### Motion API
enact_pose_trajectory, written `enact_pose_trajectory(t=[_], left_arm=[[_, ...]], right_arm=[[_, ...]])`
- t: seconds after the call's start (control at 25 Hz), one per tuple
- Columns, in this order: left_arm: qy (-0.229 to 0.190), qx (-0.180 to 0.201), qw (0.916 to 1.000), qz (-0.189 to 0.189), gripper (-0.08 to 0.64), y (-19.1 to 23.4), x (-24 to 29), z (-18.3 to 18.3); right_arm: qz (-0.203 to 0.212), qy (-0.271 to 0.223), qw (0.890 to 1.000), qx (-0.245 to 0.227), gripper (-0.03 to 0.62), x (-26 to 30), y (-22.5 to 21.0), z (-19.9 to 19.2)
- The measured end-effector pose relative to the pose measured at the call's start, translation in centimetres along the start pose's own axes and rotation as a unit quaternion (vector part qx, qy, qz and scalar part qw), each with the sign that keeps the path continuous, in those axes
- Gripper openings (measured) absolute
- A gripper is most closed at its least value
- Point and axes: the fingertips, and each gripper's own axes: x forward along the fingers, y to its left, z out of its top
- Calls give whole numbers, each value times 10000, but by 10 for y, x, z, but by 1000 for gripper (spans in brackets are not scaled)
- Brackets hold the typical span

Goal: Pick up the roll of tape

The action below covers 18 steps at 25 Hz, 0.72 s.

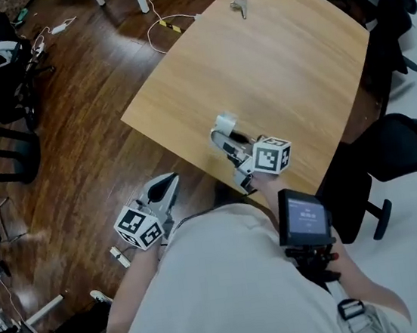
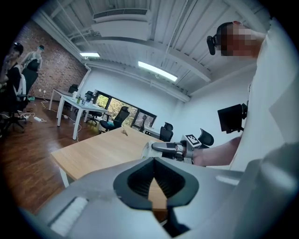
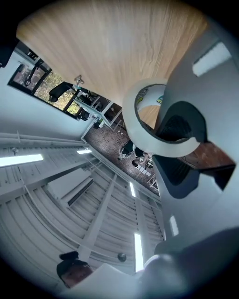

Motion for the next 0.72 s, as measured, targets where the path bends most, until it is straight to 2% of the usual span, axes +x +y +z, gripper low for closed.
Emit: enact_pose_trajectory(t=[0.12, 0.4, 0.72], left_arm=[[-84, -13, 9999, 126, 5, 0, -16, -7], [-248, 403, 9988, 157, 5, -23, -30, -11], [-441, 497, 9978, 80, 5, -38, -59, -19]], right_arm=[[227, -111, 9995, -207, 95, -4, 28, 3], [558, -556, 9937, -801, 95, -31, 84, 14], [676, -794, 9875, -1186, 95, -66, 131, -5]])
